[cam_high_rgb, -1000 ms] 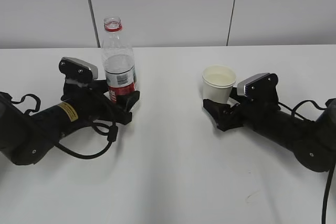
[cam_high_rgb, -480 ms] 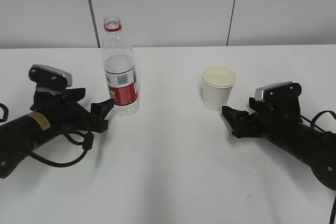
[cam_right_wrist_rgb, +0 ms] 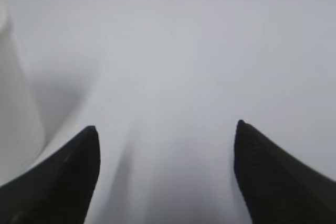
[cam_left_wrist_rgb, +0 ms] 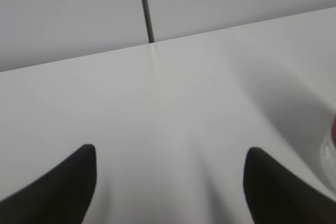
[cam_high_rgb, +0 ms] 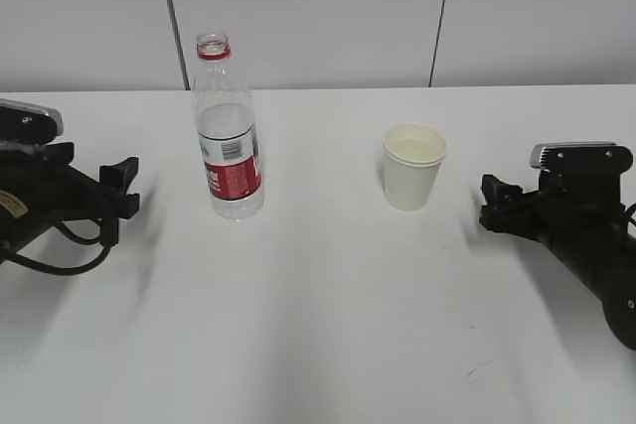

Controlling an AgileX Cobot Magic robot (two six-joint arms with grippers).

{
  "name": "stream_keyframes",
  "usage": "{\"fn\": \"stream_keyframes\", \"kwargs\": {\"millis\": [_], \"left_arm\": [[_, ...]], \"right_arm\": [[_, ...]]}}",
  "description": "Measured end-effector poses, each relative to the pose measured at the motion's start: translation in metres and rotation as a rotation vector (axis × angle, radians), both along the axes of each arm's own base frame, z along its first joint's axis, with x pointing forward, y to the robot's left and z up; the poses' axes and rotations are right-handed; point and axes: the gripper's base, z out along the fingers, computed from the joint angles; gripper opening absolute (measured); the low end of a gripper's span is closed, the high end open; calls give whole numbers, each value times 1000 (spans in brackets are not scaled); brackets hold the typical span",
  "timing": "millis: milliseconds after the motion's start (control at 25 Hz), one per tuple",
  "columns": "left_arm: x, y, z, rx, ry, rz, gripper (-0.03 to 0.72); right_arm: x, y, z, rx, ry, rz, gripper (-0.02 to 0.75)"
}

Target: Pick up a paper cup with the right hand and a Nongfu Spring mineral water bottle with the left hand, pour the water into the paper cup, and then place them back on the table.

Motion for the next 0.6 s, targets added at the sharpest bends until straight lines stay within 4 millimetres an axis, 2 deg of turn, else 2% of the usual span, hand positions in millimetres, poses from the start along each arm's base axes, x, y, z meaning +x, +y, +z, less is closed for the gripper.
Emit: {"fn": "stream_keyframes", "kwargs": {"millis": [200,360,600], "left_arm": [[0,13,9,45,40,70,531],[-2,22,20,64,61,112,531],[2,30,38,89,165,139,531]], "right_arm": [[2,-19,6,5,-18,-75,583],[3,-32,20,24,-31,-114,582],[1,-33,41,30,41,-95,582]]}}
